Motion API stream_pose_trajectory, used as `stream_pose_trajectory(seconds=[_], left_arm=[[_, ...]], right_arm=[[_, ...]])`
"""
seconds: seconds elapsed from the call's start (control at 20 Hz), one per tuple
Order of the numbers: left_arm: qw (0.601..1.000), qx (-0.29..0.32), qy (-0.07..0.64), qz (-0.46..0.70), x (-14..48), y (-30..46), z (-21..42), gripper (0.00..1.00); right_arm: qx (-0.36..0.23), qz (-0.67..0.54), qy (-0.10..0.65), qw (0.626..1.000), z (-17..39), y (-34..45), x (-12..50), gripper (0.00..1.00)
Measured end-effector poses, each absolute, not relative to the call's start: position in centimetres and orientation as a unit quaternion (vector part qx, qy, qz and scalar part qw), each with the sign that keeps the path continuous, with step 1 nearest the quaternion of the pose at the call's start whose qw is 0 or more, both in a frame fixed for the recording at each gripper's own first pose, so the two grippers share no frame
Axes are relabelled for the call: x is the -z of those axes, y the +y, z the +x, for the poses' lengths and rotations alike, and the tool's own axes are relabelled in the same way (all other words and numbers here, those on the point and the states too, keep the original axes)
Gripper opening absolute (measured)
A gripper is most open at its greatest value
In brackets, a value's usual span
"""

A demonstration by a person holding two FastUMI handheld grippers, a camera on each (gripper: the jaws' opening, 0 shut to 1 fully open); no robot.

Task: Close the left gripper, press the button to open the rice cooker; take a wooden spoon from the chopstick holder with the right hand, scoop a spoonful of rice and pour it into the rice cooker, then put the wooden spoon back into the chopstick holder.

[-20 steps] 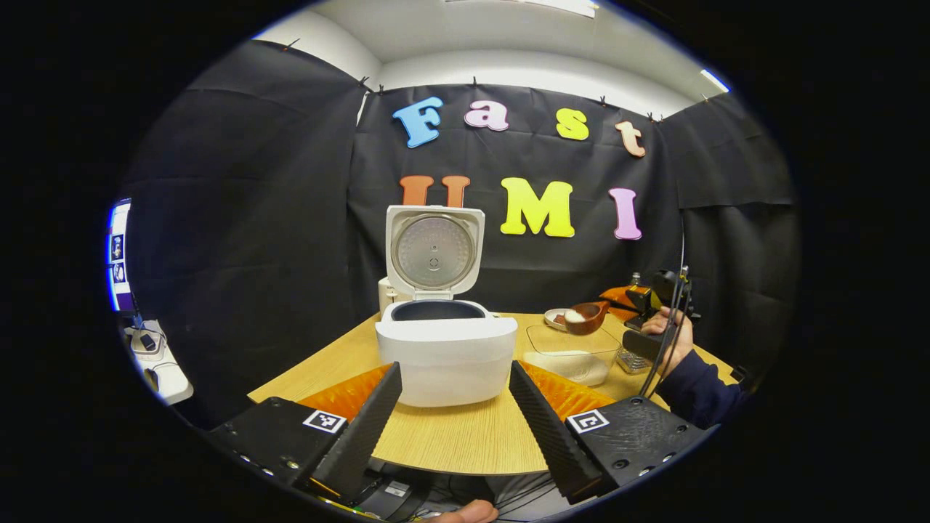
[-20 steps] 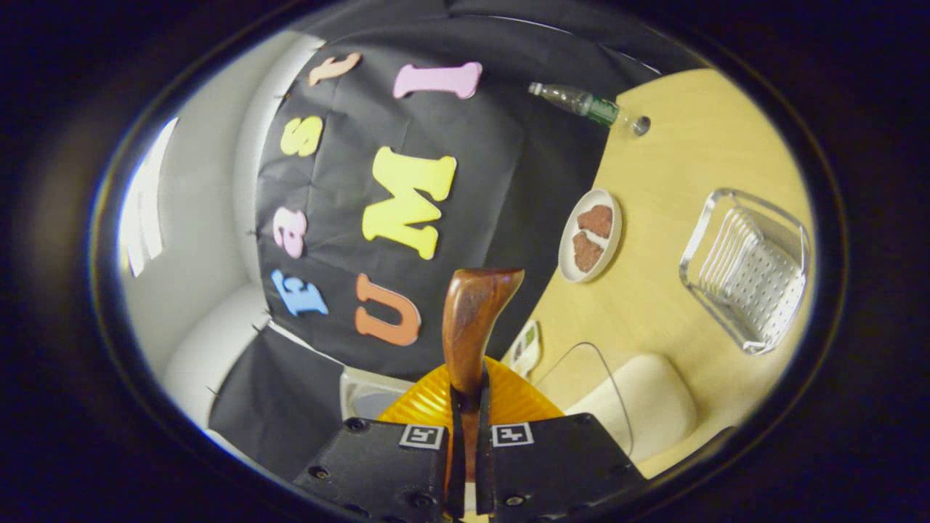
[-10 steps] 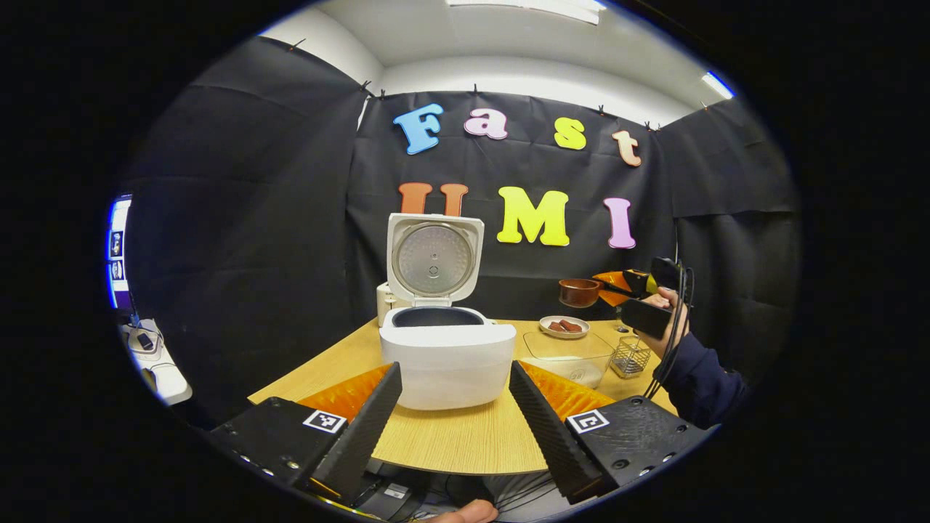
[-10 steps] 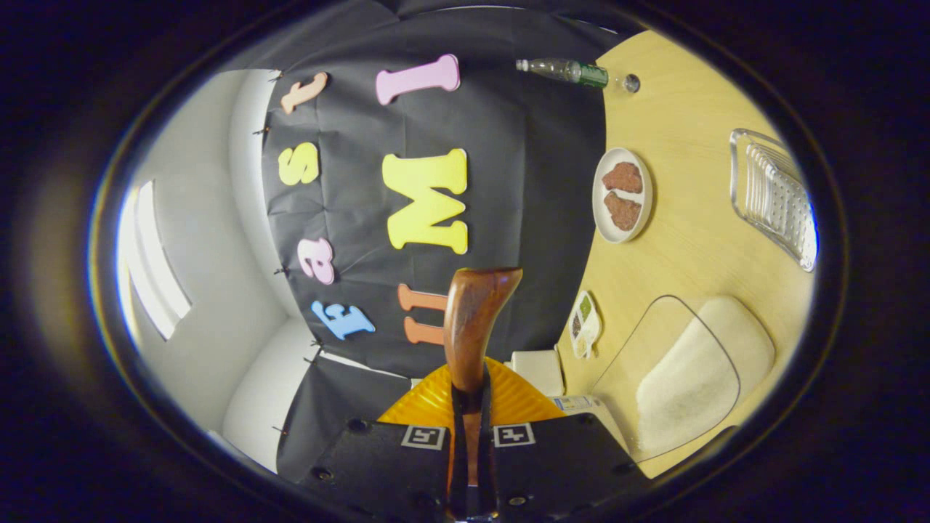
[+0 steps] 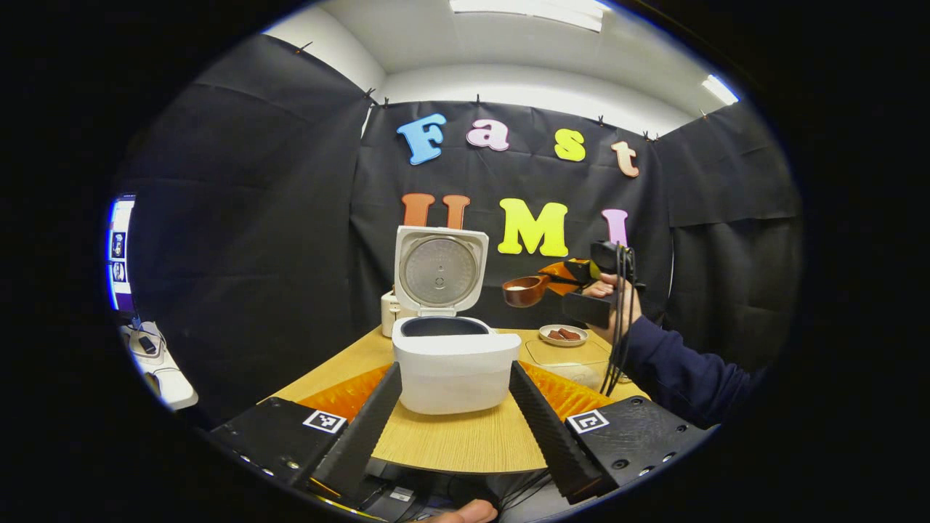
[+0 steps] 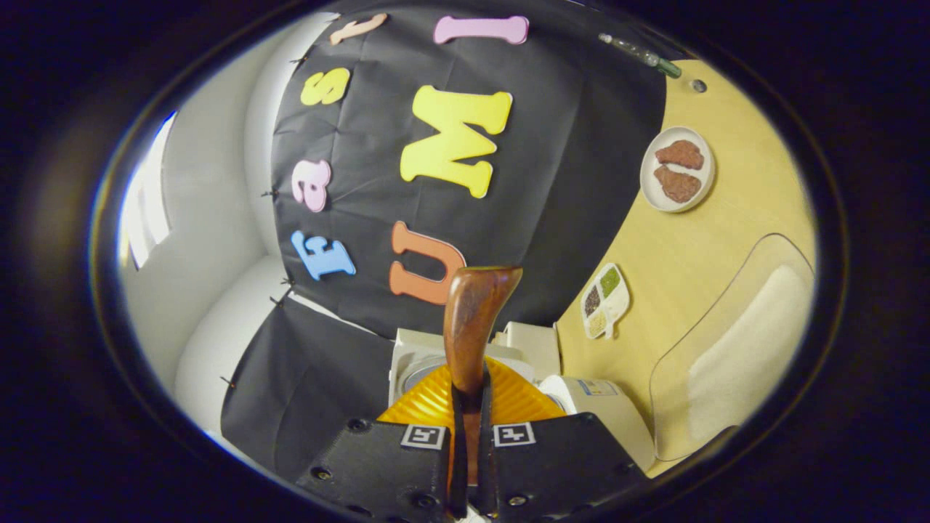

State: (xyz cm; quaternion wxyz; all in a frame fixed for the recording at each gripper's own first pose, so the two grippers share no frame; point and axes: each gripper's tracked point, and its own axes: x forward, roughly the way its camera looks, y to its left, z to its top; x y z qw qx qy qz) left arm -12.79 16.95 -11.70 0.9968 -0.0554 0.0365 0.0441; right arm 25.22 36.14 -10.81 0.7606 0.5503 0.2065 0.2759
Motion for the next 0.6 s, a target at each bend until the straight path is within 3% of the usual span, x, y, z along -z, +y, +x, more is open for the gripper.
stream_pose_trajectory(seconds=[0.6], left_arm=[[0.995,-0.059,0.035,-0.076,13.0,20.3,-13.7,0.94]], right_arm=[[-0.305,0.378,0.214,0.847,26.9,50.1,11.6,0.11]])
